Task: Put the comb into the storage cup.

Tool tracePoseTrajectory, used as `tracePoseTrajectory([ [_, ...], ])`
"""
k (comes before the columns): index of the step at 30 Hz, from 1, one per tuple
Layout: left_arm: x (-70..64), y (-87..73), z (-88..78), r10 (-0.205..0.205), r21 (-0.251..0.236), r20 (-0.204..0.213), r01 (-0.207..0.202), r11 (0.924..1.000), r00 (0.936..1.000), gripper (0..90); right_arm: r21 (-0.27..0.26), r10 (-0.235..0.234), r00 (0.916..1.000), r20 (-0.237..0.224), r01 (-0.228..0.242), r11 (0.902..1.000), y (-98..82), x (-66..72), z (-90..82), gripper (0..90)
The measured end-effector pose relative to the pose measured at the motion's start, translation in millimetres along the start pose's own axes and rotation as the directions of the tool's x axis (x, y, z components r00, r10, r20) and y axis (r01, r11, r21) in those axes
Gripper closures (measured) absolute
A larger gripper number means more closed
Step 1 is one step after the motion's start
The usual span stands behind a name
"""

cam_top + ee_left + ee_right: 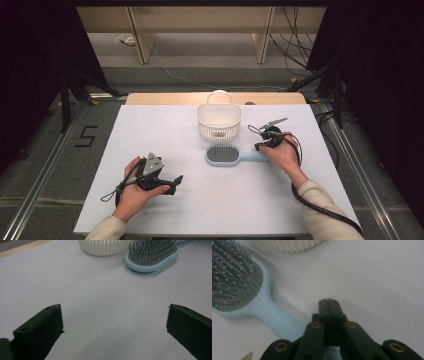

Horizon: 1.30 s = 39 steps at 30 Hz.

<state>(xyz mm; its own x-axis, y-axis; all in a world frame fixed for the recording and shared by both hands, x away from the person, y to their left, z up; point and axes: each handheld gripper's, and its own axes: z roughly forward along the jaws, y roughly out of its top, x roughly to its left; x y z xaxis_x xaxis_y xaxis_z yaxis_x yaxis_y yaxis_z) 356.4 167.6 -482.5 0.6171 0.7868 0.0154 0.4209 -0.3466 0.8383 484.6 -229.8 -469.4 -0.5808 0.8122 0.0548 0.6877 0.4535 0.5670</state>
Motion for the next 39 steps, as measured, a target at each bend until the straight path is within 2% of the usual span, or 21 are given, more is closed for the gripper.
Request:
tracePoseTrajectory([
  [12,0.0,0.3,-0.5,0.000,-0.001,0.000,0.000,1.0000,1.0000,0.6,0.051,0.001,1.0000,0.000,-0.001,0.9987,-0.6,1.8,-0.3,90.0],
  [23,-0.6,0.0,-0.7,-0.003,0.001,0.001,0.003,1.0000,1.0000,0.9,0.102,-0.003,0.9995,-0.033,0.007,0.9948,-4.0,5.5,-4.5,90.0],
  [31,-0.7,-0.3,-0.5,-0.003,0.004,0.001,0.003,1.0000,1.0000,0.9,0.153,-0.013,0.9978,-0.064,0.023,0.9879,-8.6,12.7,-10.5,90.0],
  [39,-0.8,-0.4,-0.9,-0.005,0.004,-0.001,0.005,1.0000,1.0000,0.8,0.183,-0.053,0.9947,-0.088,0.068,0.9806,-15.2,23.9,-16.4,90.0],
])
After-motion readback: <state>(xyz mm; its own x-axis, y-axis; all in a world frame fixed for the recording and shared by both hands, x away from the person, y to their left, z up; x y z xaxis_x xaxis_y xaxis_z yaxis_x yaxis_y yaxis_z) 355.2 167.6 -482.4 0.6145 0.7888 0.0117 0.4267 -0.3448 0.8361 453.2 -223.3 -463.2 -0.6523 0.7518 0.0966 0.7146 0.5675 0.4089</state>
